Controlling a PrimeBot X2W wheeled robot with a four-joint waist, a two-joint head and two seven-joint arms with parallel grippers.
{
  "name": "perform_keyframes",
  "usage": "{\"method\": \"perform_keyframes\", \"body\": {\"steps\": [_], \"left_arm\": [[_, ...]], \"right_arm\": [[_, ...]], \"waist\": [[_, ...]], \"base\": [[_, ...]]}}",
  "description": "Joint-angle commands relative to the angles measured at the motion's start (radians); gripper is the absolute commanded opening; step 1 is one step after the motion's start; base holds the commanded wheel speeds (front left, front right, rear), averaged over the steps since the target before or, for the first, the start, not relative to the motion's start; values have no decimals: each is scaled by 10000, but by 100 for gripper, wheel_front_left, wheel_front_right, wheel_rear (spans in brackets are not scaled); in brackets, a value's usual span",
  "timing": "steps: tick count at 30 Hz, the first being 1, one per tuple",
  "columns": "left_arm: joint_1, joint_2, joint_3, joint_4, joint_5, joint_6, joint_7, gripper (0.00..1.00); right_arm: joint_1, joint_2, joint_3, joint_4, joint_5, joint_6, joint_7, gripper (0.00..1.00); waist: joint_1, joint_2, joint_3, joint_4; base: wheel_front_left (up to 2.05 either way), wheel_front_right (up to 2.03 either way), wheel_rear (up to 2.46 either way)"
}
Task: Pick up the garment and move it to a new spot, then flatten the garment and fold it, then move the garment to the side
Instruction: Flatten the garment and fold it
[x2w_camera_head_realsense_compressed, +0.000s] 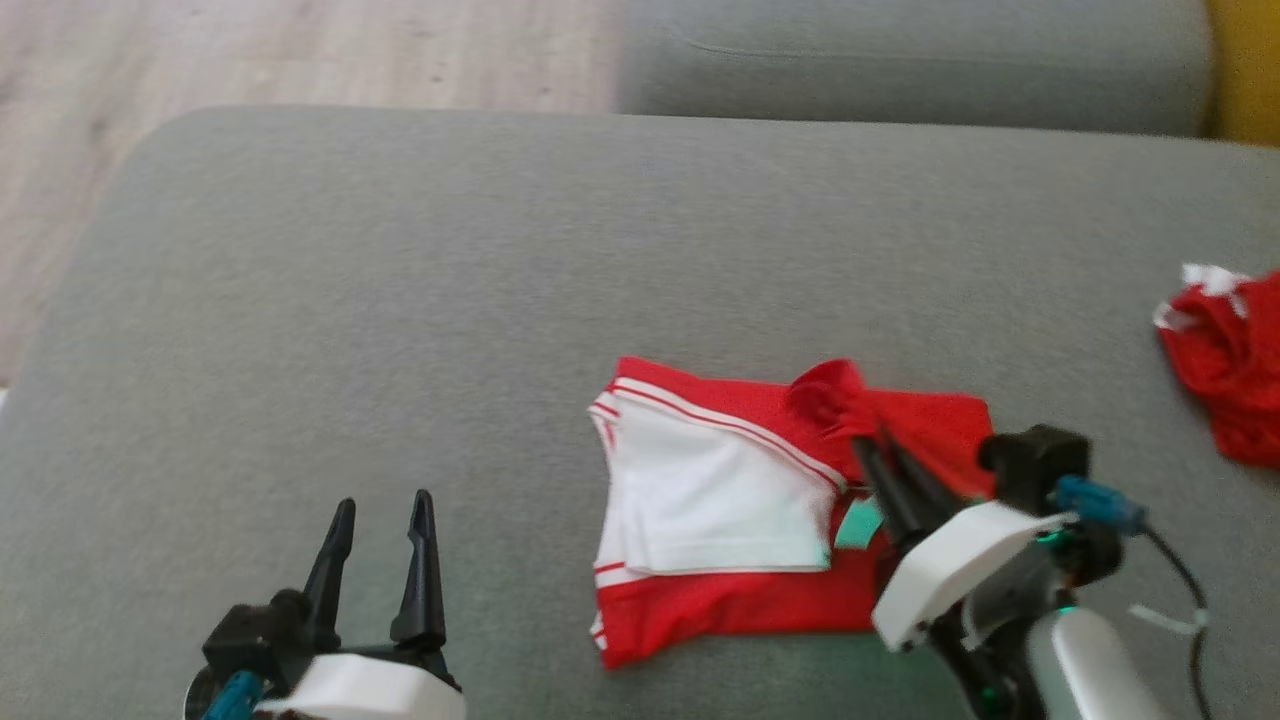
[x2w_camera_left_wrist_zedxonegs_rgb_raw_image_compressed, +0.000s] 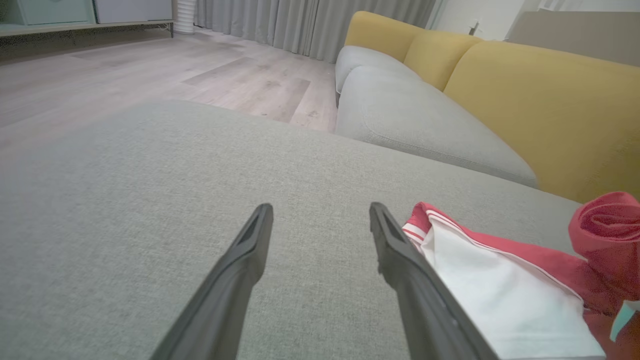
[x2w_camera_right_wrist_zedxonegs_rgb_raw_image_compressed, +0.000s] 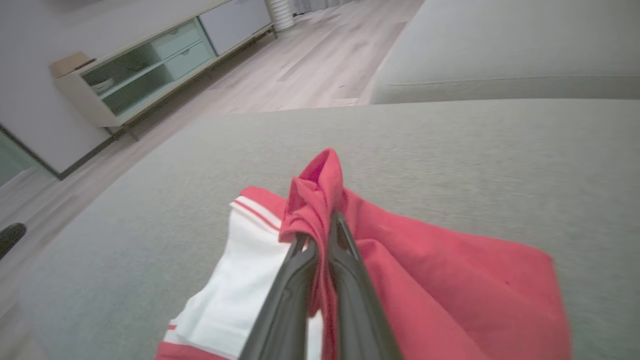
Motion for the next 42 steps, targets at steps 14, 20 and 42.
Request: {"method": "perform_keyframes", "body": {"steps": [14,20,42], "left_arm": [[-427,42,9,-190,39,-156,45,100],[-508,-34,-96,-77,63,-183,25,100],[-663,-236,-312,81,83,-175,-69,100]], "right_arm": [[-1767,-68,1482,1826,1153,-7,-1085,0],[-2449,-68,2104,3072,1693,-7,-1445,0],[-2941,-68,793,3200,255,-7,-3154,100]], "waist": [[0,-1,-14,1532],[0,-1,40,1667],[0,-1,61,646]], "base": [[0,0,0],[0,0,0],[0,0,0]]}}
